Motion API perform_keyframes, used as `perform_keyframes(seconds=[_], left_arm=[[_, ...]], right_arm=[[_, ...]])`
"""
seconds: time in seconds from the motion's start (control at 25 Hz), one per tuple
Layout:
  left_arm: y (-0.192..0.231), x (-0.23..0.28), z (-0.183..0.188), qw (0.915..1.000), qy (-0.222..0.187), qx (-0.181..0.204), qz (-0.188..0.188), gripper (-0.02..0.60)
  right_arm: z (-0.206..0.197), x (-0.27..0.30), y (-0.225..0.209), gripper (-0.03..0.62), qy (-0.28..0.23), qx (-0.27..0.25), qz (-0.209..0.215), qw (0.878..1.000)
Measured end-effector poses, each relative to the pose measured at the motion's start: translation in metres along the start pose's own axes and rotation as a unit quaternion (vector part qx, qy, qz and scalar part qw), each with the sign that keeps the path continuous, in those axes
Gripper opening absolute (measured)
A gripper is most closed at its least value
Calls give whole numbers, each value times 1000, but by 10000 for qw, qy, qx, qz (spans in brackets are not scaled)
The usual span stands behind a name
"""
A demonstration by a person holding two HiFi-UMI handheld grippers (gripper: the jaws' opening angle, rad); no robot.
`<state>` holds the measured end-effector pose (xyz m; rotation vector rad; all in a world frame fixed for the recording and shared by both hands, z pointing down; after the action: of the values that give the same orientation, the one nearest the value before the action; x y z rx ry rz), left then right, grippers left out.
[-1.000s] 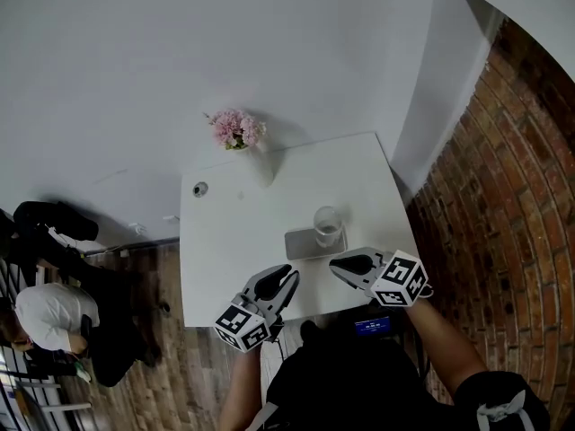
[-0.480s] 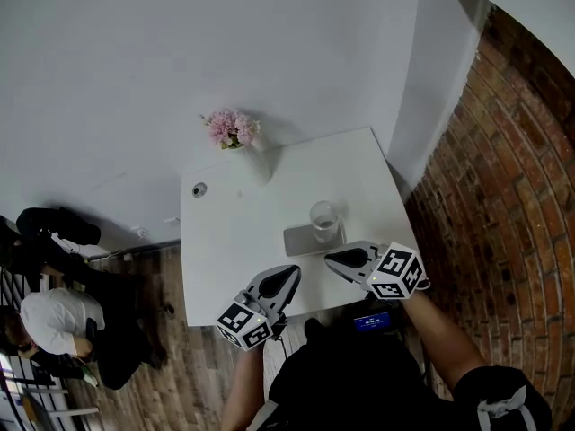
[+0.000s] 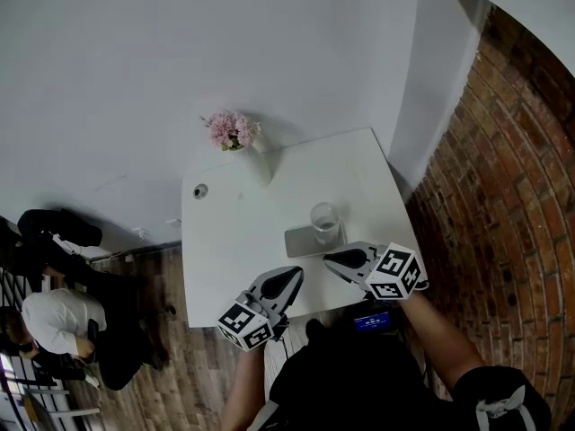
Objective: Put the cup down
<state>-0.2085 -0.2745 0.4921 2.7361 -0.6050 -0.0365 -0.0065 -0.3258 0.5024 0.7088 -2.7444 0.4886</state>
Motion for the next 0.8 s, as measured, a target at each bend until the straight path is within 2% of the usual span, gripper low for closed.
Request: perform_keyframes(seconds=[0.8], left_arm=[[13, 4, -2, 9999, 3, -93, 60, 8]], right_arm=[[1, 5, -8, 12, -12, -49, -55, 10000]])
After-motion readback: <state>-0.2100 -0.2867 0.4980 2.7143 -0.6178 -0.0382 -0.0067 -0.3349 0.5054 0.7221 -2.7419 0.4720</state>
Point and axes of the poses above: the fingertips, and each gripper's own axes: x forward along the fingers, y to its left, z out of its top, the point moved 9 cm from there along -x, backward along the fingers, and after that the axes turned 11 degrees about -z, right-handed, at the moved point
